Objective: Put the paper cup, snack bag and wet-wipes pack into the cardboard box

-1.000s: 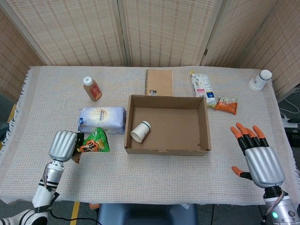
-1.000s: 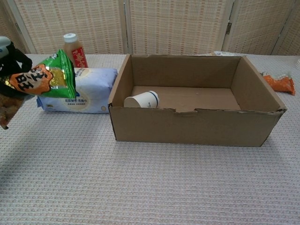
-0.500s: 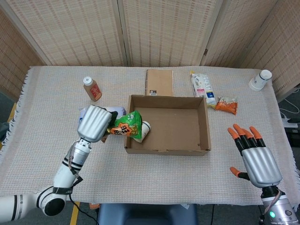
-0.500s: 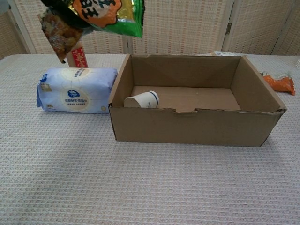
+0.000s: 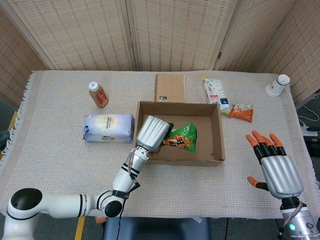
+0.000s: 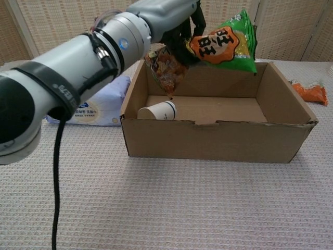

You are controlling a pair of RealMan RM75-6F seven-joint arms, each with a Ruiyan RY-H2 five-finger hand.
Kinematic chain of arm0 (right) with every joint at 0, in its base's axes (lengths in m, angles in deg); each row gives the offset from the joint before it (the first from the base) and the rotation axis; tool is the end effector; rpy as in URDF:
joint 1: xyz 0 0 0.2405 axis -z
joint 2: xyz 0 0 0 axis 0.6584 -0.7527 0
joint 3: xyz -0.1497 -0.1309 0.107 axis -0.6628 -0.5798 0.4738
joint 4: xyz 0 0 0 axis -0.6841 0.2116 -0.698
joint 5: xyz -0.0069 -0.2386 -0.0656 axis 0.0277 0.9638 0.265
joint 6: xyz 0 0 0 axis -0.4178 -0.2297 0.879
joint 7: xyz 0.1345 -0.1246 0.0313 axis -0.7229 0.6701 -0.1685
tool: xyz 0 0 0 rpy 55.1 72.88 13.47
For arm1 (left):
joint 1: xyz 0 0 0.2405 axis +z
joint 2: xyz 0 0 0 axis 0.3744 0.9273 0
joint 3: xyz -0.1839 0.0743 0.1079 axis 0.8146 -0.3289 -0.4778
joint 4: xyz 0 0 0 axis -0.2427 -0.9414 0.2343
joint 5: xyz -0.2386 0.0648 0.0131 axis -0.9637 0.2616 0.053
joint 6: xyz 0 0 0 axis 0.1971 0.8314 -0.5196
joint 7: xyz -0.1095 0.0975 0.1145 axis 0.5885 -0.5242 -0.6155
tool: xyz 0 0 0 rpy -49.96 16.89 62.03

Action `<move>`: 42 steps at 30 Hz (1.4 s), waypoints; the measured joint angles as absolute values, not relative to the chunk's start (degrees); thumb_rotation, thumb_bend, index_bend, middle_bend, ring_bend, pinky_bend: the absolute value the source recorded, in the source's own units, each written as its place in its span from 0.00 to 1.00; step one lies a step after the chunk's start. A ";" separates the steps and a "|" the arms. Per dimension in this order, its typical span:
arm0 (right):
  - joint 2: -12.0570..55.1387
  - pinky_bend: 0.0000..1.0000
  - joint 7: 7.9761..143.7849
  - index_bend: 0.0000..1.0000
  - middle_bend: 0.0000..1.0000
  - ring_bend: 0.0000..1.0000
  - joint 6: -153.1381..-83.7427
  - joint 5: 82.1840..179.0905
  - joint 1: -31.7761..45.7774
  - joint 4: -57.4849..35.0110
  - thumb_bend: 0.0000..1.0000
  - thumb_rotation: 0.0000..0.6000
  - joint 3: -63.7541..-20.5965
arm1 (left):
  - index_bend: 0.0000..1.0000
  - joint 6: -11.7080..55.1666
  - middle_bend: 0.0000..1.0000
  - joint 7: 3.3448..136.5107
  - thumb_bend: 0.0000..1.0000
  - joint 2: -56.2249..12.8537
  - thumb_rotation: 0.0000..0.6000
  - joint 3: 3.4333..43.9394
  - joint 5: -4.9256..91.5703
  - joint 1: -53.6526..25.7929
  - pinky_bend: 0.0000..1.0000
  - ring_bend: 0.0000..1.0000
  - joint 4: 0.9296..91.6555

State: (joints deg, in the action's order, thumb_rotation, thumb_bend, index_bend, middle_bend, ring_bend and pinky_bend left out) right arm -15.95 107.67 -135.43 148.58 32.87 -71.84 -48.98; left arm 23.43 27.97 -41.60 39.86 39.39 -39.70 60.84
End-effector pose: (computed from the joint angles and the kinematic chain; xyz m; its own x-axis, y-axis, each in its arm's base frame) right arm -0.1501 -0.2179 0.1290 0.4919 -0.0884 0.8662 -0.8702 -0.0813 0.4859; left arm 0.1008 0.3644 -0.0600 0.3691 -0.0663 0.9270 0.7705 -0.5360 -0.3450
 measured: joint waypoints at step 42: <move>-15.28 0.00 109.01 0.05 0.00 0.00 -133.78 146.79 31.89 -71.84 0.08 1.00 -49.60 | 0.00 4.65 0.00 29.78 0.17 -9.06 1.00 27.59 15.86 -31.54 0.12 0.00 63.88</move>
